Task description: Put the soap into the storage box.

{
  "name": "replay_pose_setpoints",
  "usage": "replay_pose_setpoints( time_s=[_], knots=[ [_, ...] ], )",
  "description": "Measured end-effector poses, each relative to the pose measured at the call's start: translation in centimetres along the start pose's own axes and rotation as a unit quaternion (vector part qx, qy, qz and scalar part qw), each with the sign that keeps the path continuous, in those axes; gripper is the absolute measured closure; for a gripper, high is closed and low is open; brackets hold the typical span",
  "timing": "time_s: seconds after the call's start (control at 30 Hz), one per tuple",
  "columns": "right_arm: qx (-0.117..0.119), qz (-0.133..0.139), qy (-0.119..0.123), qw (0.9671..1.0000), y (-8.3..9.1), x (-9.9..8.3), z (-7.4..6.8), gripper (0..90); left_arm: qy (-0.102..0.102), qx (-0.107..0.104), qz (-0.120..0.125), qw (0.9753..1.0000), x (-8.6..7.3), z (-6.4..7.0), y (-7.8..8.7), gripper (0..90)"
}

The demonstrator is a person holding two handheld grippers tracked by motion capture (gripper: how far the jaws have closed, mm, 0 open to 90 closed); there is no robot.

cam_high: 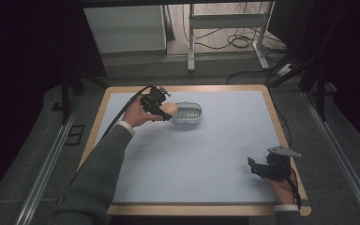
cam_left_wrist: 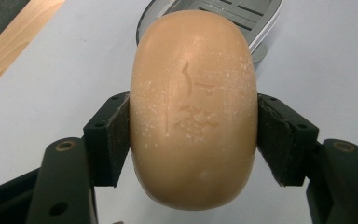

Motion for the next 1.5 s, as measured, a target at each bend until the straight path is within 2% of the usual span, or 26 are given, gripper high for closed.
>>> replay_pose_setpoints(
  time_s=[0.2, 0.27, 0.43, 0.8, 1.5],
  knots=[
    [0.001, -0.001, 0.000, 1.0000, -0.1, 0.0, -0.1, 8.1, -0.008, -0.003, 0.001, 1.0000, 0.6, -0.1, -0.3, 32.9],
    [0.000, -0.001, 0.001, 1.0000, -0.1, 0.0, 0.0, 8.2, -0.012, 0.002, -0.001, 0.9999, 0.8, -0.1, -0.4, 32.9],
    [-0.001, -0.001, -0.001, 1.0000, 0.0, -0.1, 0.1, 8.1, -0.010, -0.004, 0.001, 0.9999, 1.2, -0.2, -0.8, 32.9],
    [-0.001, -0.001, -0.002, 1.0000, -0.1, -0.1, 0.2, 8.1, -0.024, -0.008, -0.002, 0.9997, 2.2, -0.1, -1.6, 32.9],
    [0.000, -0.004, -0.002, 1.0000, -0.2, -0.3, 0.3, 8.1, -0.051, -0.025, -0.007, 0.9984, 3.9, 1.5, -3.5, 32.9]
  ],
)
Point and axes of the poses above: each handheld gripper's, and its own axes: y roughly backward along the jaws, x roughly out of its top, z roughly to its right, the point moved 6 cm from there along -y, roughly forward along the jaws, and after that the axes turned 10 degrees about y, right-handed, at the moved point
